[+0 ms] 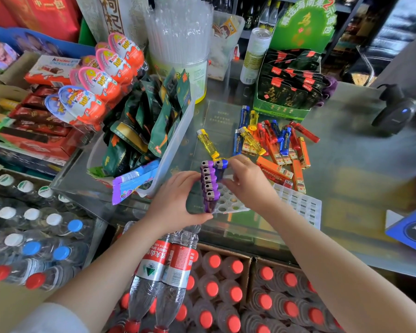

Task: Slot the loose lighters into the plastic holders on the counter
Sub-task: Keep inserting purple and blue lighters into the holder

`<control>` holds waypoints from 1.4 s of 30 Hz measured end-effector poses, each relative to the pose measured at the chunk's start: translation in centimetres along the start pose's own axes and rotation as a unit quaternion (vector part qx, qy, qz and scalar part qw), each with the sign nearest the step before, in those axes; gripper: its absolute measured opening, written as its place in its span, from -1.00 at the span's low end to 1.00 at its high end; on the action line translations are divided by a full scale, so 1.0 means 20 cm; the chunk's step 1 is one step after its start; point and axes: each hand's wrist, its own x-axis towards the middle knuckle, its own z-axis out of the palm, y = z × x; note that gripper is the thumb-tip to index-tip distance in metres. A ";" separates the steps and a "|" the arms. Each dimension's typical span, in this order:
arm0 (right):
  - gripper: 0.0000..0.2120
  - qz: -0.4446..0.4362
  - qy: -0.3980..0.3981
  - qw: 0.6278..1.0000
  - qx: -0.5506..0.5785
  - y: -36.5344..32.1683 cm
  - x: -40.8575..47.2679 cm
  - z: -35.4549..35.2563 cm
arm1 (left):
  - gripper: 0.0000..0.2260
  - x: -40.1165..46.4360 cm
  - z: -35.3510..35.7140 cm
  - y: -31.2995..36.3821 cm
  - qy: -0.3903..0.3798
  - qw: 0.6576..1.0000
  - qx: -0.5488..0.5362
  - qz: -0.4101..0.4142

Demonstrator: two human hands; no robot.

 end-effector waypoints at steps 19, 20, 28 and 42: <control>-0.77 0.220 0.054 0.971 -0.076 0.20 0.27 -0.12 | -0.19 0.00 -0.01 0.01 -0.018 1.000 0.015 -0.010; -0.77 0.206 0.046 0.975 -0.070 0.20 0.27 -0.12 | -0.19 0.00 0.00 0.00 -0.017 1.000 0.015 -0.010; -0.77 0.129 -0.007 0.991 -0.040 0.10 0.23 -0.05 | -0.18 0.01 0.00 0.00 -0.009 1.000 0.008 -0.011; -0.91 0.320 0.020 0.943 -0.089 0.06 0.50 -0.03 | -0.29 -0.01 -0.01 -0.01 0.001 1.000 -0.019 0.013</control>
